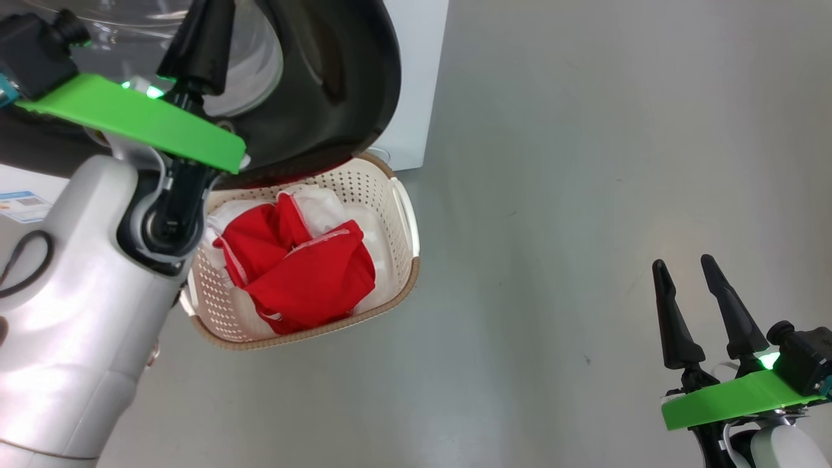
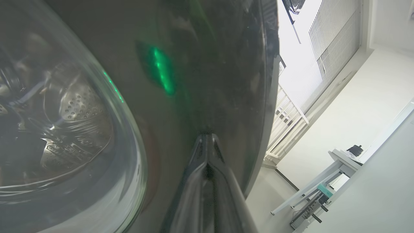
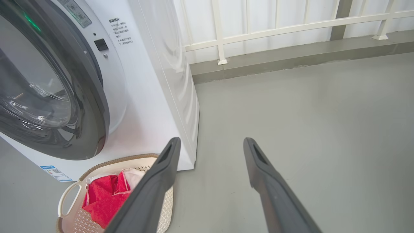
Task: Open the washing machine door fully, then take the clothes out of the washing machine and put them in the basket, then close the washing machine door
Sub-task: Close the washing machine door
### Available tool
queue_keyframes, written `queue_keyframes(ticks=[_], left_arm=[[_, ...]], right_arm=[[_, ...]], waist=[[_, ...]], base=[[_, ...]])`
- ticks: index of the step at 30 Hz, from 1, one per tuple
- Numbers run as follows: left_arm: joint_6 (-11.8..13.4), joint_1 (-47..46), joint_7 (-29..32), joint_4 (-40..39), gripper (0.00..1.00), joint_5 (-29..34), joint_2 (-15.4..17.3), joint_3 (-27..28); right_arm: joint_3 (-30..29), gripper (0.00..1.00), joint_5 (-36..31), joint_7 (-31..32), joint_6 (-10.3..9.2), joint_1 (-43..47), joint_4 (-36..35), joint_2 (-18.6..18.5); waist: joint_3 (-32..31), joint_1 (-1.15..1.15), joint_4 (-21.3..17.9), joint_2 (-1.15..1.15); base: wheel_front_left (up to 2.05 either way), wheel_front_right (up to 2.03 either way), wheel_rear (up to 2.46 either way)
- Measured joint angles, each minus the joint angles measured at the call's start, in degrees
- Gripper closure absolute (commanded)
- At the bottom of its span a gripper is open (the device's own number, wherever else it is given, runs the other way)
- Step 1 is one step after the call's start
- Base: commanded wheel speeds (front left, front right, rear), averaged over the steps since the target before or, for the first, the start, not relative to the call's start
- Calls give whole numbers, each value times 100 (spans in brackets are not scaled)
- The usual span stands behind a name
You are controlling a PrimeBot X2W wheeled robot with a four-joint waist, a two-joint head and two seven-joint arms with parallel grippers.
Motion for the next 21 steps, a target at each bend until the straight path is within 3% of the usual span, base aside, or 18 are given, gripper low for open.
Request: queue_keyframes(ticks=[15, 21], left_arm=[[-1, -24, 0, 87, 100, 87, -14, 174], [-1, 544, 0, -43, 100, 68, -43, 309]], right_arm=[[-33, 0, 0, 0, 0, -1, 0, 16], [-38, 0, 0, 0, 0, 3, 0, -26]], waist=[[-40, 0, -10, 0], [-149, 0, 128, 0]], base=[[0, 0, 0], [0, 0, 0]])
